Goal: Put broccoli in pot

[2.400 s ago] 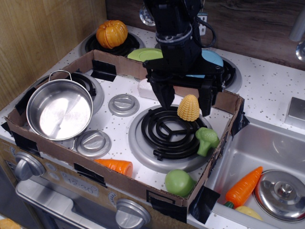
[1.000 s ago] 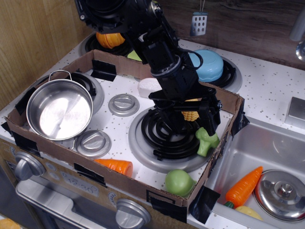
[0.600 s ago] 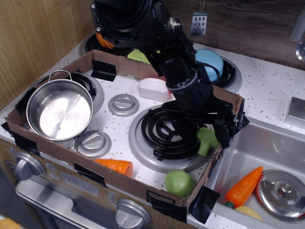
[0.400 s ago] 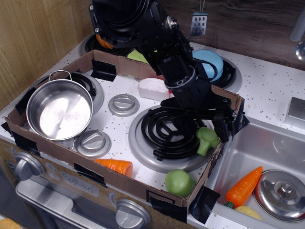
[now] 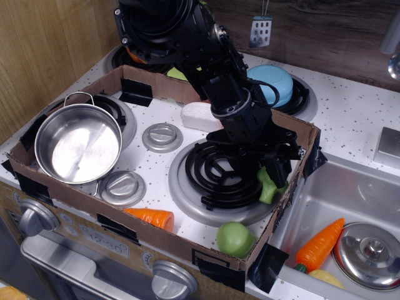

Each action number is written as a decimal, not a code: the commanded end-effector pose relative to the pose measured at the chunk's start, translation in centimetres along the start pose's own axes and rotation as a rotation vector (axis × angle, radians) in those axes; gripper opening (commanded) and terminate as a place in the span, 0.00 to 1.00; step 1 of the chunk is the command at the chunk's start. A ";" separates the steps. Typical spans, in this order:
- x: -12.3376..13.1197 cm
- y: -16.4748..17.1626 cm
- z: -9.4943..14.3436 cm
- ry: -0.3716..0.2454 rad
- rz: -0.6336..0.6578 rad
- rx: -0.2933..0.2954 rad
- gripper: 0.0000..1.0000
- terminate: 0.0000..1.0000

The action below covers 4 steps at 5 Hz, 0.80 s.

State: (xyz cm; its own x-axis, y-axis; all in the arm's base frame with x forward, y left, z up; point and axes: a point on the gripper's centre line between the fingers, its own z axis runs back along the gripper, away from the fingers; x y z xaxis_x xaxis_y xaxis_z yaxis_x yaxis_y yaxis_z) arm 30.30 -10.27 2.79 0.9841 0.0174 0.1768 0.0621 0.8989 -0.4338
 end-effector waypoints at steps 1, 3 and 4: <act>1.1 -0.6 1.4 -0.032 -0.025 0.050 0.00 0.00; 2.9 -0.9 9.2 0.008 -0.023 0.213 0.00 0.00; 3.4 -0.2 11.7 0.003 -0.032 0.281 0.00 0.00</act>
State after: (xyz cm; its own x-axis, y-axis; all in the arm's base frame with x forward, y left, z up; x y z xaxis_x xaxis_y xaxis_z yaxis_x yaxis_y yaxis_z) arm 31.05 -4.78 11.43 0.9932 -0.0191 0.1150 0.0370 0.9871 -0.1560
